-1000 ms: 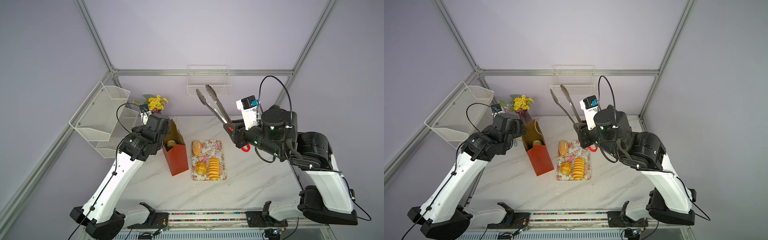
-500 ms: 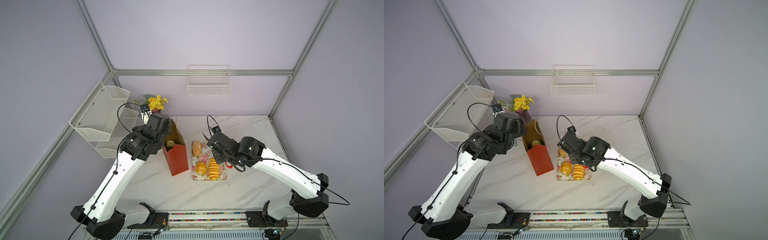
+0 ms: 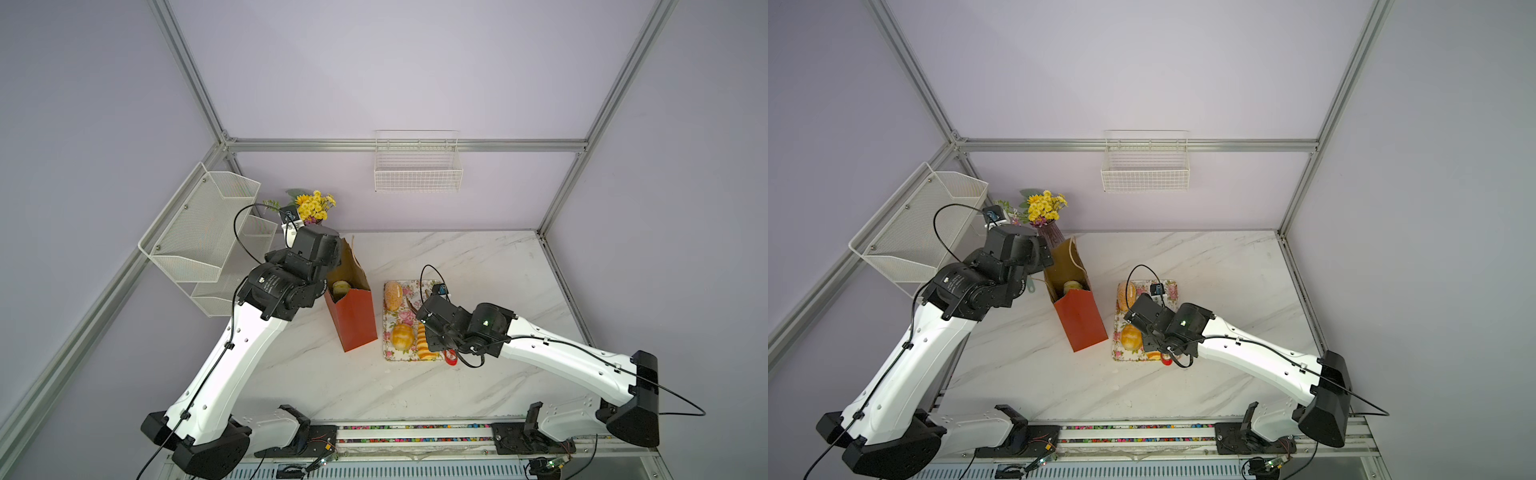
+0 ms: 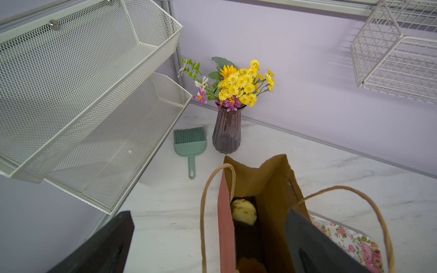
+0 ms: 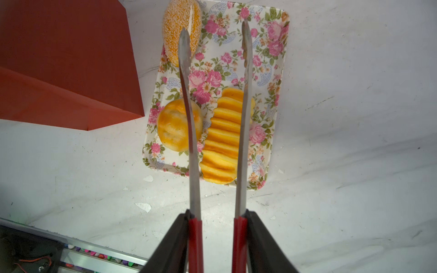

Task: Pack bread into a paper bag
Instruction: Pick up the fake bread from the plate.

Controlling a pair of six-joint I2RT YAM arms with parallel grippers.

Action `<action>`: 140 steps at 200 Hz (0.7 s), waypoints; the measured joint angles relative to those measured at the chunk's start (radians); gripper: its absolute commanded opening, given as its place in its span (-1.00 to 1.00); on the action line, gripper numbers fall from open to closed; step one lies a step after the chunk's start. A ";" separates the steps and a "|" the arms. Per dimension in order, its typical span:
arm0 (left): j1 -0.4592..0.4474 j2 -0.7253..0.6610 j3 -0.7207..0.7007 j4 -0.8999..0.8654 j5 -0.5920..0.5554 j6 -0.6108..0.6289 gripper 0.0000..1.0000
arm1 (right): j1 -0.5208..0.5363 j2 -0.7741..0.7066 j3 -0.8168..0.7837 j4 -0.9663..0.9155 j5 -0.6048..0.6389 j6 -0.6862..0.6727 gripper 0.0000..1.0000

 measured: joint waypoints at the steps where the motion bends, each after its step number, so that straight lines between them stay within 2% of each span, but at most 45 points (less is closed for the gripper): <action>1: 0.000 0.000 0.000 0.000 0.000 0.000 1.00 | 0.000 0.000 -0.001 0.004 -0.001 0.002 -0.14; 86: 0.000 -0.026 -0.006 0.002 -0.003 0.020 1.00 | -0.048 0.063 -0.027 0.181 -0.077 0.051 -0.10; 140: 0.000 -0.029 -0.010 0.002 -0.005 0.037 1.00 | -0.129 0.125 -0.059 0.241 -0.157 0.044 -0.08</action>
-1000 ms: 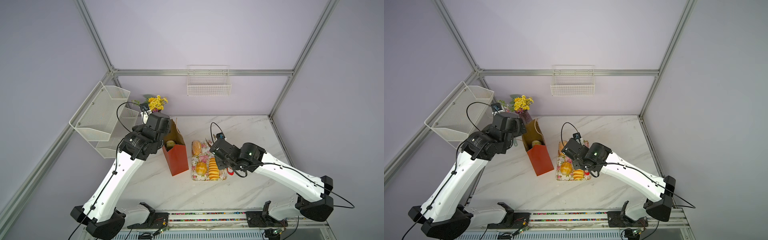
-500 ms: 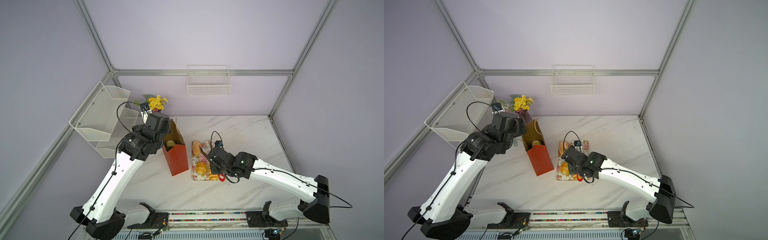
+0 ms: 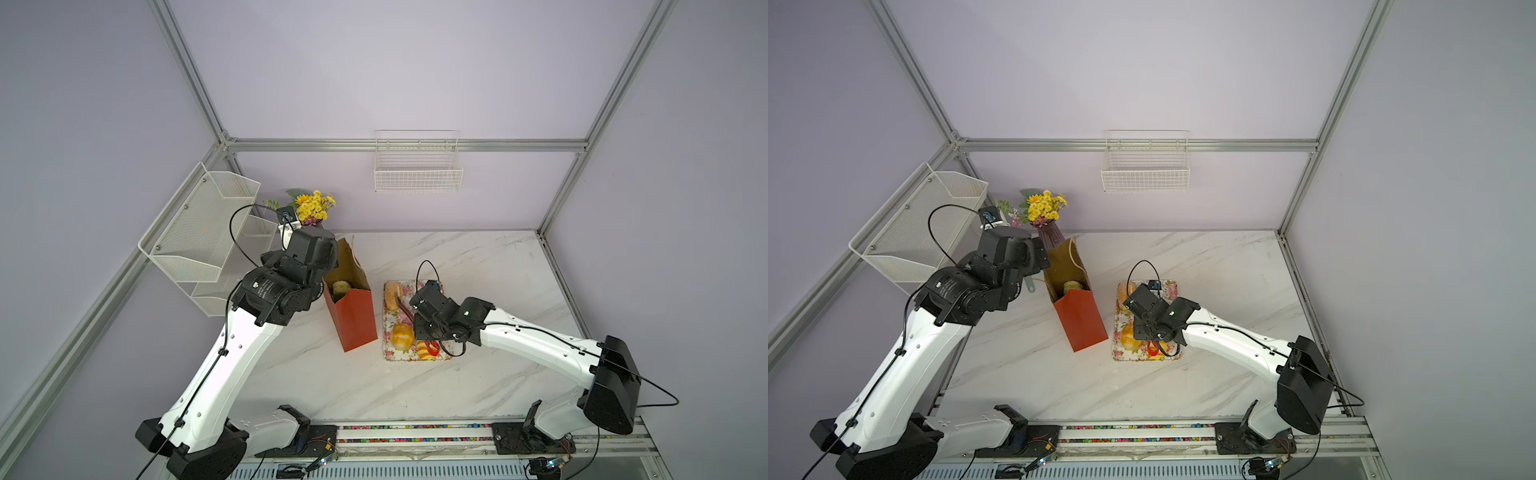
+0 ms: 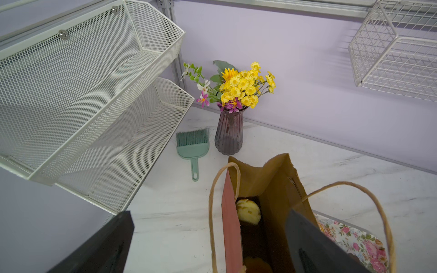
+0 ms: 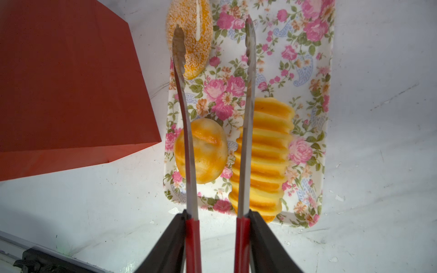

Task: Pack bread into a paper bag
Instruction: Pick up the fake bread from the plate.

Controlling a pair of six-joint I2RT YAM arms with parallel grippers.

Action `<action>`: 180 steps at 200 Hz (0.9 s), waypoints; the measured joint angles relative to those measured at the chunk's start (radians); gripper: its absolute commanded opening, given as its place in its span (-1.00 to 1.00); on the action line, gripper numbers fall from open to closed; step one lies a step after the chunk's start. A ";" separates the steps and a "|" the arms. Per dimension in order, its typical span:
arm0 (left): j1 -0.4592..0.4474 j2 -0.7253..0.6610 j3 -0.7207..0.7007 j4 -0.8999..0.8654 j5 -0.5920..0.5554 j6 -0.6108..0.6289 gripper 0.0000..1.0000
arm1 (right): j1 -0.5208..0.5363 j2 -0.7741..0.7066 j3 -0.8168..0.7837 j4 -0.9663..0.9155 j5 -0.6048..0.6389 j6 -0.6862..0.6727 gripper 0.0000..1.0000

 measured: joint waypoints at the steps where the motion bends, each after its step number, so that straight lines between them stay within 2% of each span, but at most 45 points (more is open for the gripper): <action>1: 0.000 0.000 0.000 0.000 0.000 0.000 1.00 | -0.001 0.000 0.000 0.001 -0.001 -0.001 -0.08; 55: 0.000 0.005 0.000 0.000 -0.016 0.008 1.00 | -0.050 0.012 0.004 0.040 -0.077 -0.024 -0.05; 180: -0.001 0.058 0.015 0.000 -0.019 0.021 1.00 | -0.060 0.102 0.064 0.091 -0.213 -0.044 -0.10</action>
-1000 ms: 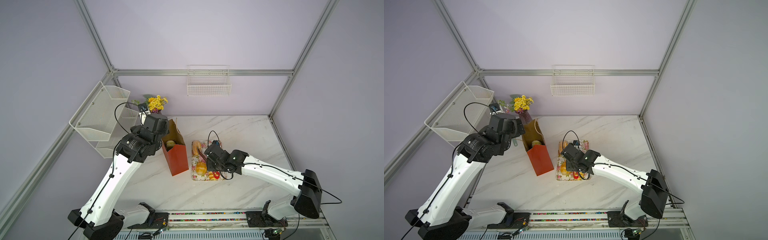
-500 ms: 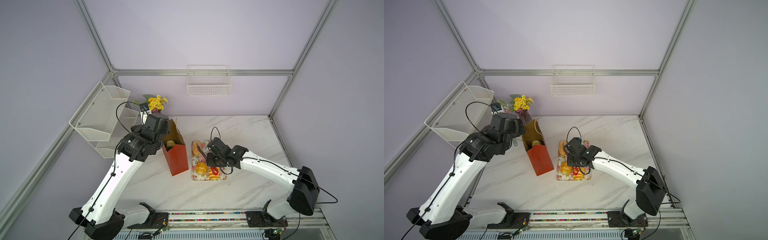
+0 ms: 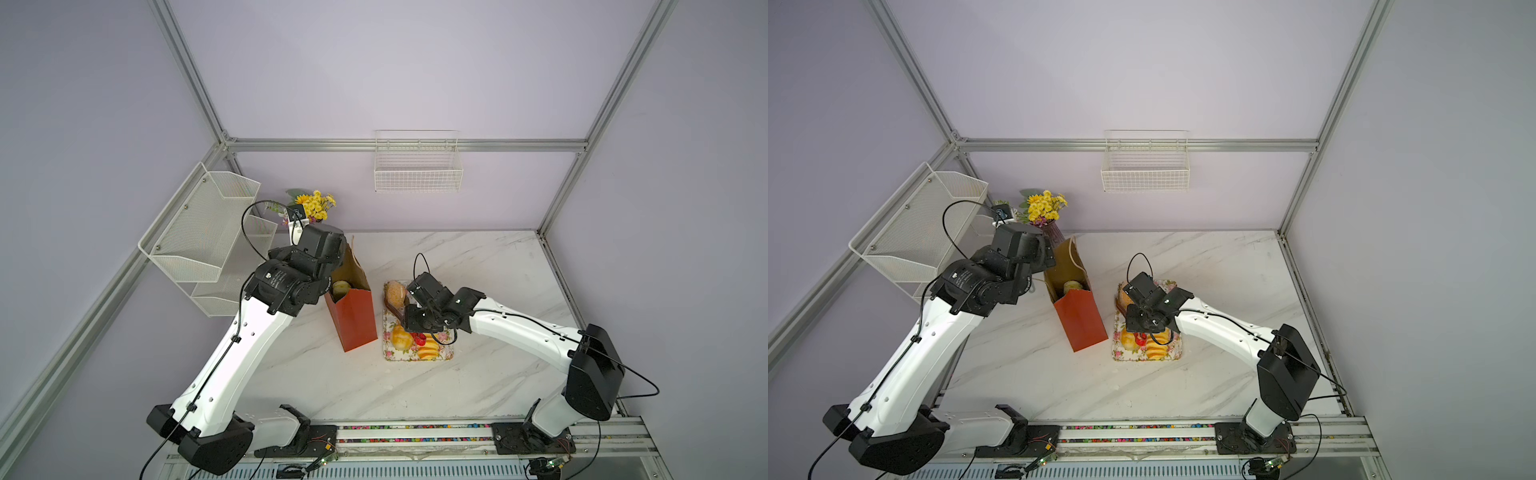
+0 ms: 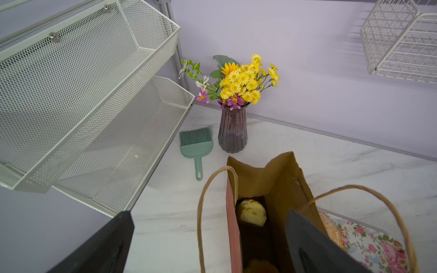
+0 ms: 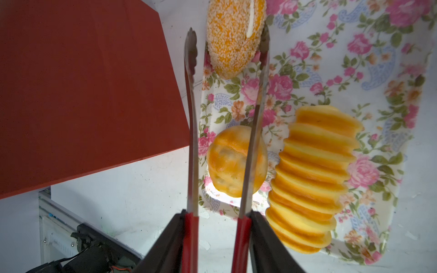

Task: Pack bread into a paper bag
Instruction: Pick up the fake bread from the plate.

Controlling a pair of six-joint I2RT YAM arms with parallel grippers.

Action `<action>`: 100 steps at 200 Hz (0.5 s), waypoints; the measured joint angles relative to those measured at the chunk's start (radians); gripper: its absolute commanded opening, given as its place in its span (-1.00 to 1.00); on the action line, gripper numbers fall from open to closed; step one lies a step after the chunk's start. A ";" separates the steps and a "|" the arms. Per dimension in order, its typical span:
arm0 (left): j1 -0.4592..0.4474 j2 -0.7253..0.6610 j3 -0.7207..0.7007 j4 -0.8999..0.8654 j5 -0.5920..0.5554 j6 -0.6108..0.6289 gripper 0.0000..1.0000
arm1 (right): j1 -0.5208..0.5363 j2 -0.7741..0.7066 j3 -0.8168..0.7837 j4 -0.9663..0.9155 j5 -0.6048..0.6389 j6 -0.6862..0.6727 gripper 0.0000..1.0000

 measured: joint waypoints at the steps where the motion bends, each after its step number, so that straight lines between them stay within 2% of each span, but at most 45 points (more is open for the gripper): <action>1: 0.000 0.000 0.000 0.000 0.000 0.002 1.00 | 0.000 0.001 0.000 0.001 -0.001 0.000 -0.10; 68: 0.000 0.005 0.032 0.002 -0.003 0.013 1.00 | -0.004 0.046 0.023 -0.011 -0.009 -0.031 -0.10; 82: 0.000 0.008 0.032 0.001 -0.003 0.014 1.00 | -0.005 0.058 0.050 -0.024 0.004 -0.045 -0.20; 100: 0.000 0.016 0.032 0.001 -0.003 0.014 1.00 | -0.005 0.088 0.102 -0.052 0.025 -0.060 -0.48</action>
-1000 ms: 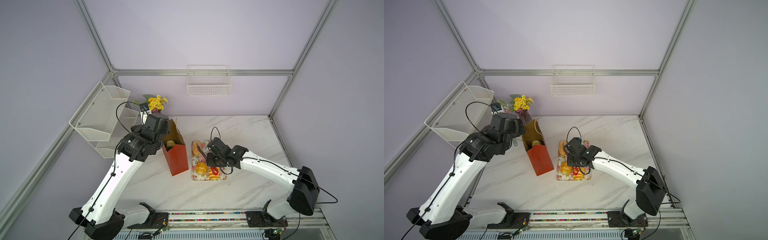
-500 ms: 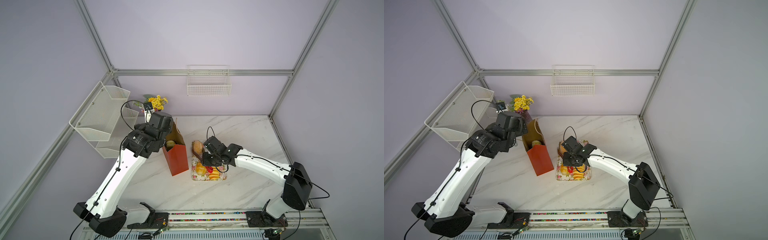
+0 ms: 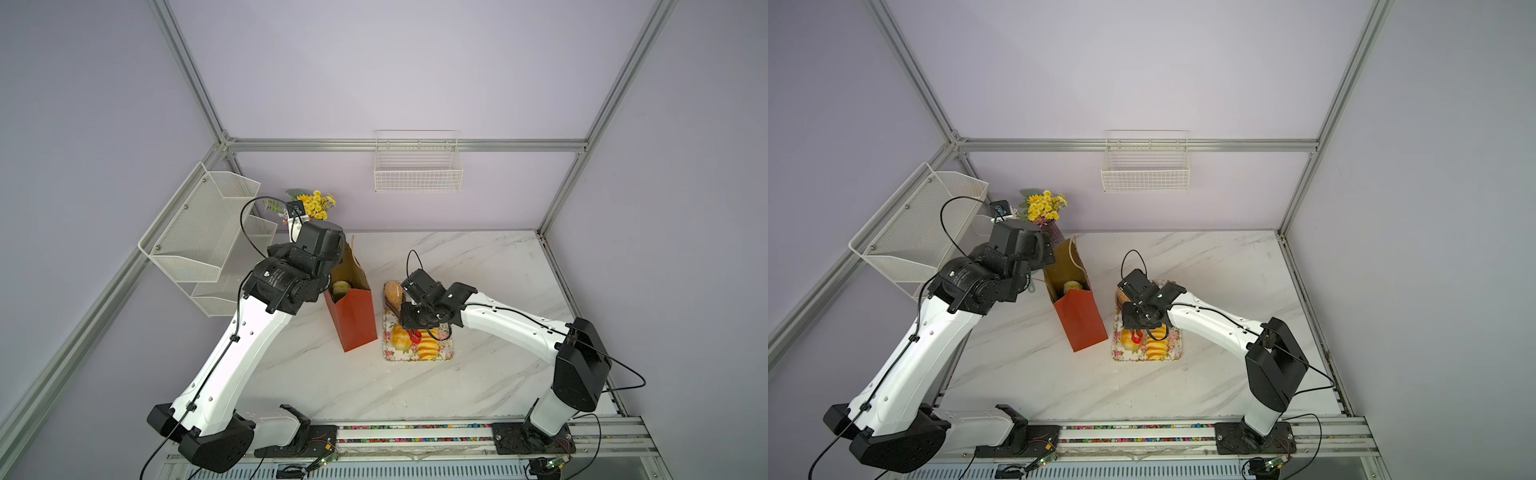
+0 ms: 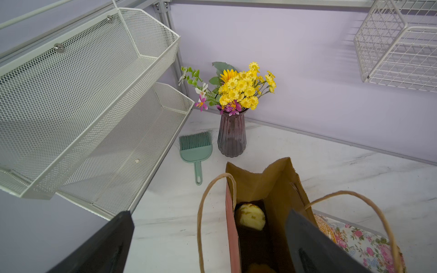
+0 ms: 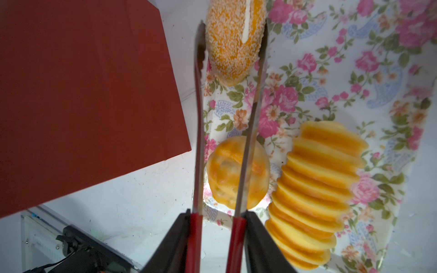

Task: Pack bread into a paper bag
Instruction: Pick up the fake bread from the plate.

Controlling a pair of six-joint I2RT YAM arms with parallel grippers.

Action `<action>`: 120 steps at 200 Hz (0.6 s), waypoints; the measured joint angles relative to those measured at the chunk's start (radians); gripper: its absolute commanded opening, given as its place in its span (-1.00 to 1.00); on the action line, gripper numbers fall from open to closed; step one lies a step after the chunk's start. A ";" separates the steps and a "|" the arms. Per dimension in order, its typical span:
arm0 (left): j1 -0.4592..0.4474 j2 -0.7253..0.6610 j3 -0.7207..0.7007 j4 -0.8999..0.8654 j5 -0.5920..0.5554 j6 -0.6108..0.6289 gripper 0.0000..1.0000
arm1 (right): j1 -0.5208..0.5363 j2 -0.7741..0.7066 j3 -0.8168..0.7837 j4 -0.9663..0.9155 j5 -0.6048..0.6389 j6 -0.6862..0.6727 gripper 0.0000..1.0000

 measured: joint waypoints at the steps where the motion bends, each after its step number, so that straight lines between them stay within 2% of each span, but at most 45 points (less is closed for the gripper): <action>1: 0.000 0.000 0.000 0.000 0.000 0.000 1.00 | 0.000 0.002 0.002 -0.001 0.001 -0.002 -0.50; 29: 0.000 0.006 0.000 0.000 0.000 0.003 1.00 | -0.005 0.046 0.066 -0.048 0.018 -0.025 -0.87; 80: 0.000 0.006 0.000 0.000 -0.002 0.009 1.00 | -0.006 0.016 0.124 -0.130 0.040 -0.047 -0.89; 120: 0.000 0.006 0.000 0.001 -0.012 0.015 1.00 | -0.006 -0.119 0.265 -0.227 0.100 -0.109 -0.89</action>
